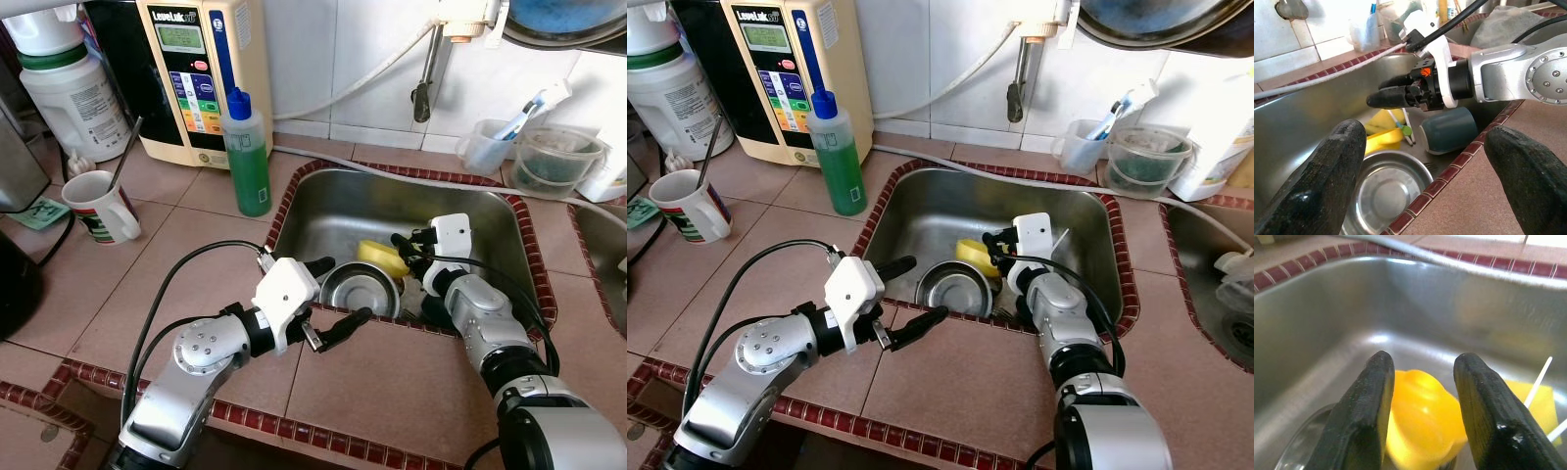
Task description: Kitchen organization
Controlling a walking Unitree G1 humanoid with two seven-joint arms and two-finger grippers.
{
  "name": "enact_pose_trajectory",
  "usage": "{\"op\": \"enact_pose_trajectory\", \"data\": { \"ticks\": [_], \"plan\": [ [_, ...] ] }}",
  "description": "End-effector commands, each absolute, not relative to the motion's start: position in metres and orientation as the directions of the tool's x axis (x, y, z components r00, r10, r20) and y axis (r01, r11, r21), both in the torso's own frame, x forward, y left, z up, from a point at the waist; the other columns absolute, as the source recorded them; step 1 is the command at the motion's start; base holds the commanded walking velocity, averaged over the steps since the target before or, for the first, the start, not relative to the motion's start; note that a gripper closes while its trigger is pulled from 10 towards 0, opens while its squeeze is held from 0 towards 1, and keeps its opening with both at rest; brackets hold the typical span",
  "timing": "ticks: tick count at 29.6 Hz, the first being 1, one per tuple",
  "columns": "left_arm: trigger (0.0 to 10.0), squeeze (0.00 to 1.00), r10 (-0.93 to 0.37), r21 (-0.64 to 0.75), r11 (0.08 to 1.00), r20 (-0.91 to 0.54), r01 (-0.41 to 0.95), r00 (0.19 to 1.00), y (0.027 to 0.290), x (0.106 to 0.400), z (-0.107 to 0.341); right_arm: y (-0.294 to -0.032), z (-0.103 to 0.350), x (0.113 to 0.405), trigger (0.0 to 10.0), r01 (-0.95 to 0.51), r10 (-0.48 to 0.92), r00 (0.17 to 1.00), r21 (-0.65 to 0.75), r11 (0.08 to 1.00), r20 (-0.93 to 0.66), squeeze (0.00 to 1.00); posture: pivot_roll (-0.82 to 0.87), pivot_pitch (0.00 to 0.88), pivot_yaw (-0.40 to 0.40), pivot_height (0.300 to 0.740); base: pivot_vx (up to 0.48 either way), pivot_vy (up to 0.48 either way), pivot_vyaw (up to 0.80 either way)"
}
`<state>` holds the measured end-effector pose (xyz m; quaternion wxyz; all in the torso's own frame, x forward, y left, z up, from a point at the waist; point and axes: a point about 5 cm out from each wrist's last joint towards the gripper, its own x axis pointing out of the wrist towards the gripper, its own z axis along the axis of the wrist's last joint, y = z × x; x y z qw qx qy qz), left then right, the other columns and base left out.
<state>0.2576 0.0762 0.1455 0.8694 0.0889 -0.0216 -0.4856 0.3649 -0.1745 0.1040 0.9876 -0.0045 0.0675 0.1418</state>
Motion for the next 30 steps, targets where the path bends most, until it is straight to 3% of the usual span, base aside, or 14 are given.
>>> {"op": "enact_pose_trajectory", "data": {
  "ticks": [1,5,9,21,30],
  "plan": [
    [10.0,0.0,-0.854,0.184,0.5,-0.052,0.846,0.517,0.076,0.256,0.147,-0.175,0.112,0.368,10.0,-0.28,0.279,0.955,0.0,0.96,-0.101,1.0,-0.02,0.08,0.047,0.74,0.0,0.0,0.0],
    [10.0,0.0,-0.833,0.184,0.535,-0.047,0.825,0.551,0.078,0.261,0.147,-0.173,0.12,0.368,10.0,-0.292,0.291,0.956,-0.039,0.956,-0.032,1.0,-0.02,0.077,0.045,0.74,0.0,0.0,0.0],
    [10.0,0.0,-0.757,0.203,0.636,-0.019,0.744,0.653,0.087,0.273,0.147,-0.169,0.131,0.365,10.0,-0.298,0.3,0.95,-0.045,0.954,0.08,1.0,-0.02,0.067,0.038,0.74,0.0,0.0,0.0],
    [10.0,0.0,-0.567,0.233,0.807,0.047,0.543,0.822,0.108,0.297,0.146,-0.166,0.143,0.347,10.0,-0.226,0.239,0.939,-0.081,0.971,0.248,1.0,-0.04,0.028,0.016,0.74,0.0,0.0,0.0],
    [10.0,0.0,-0.461,0.204,0.873,0.05,0.443,0.886,0.125,0.313,0.145,-0.158,0.148,0.336,10.0,-0.204,0.224,0.926,-0.097,0.974,0.305,1.0,-0.05,0.004,0.01,0.74,0.0,0.0,0.0]
  ]
}}
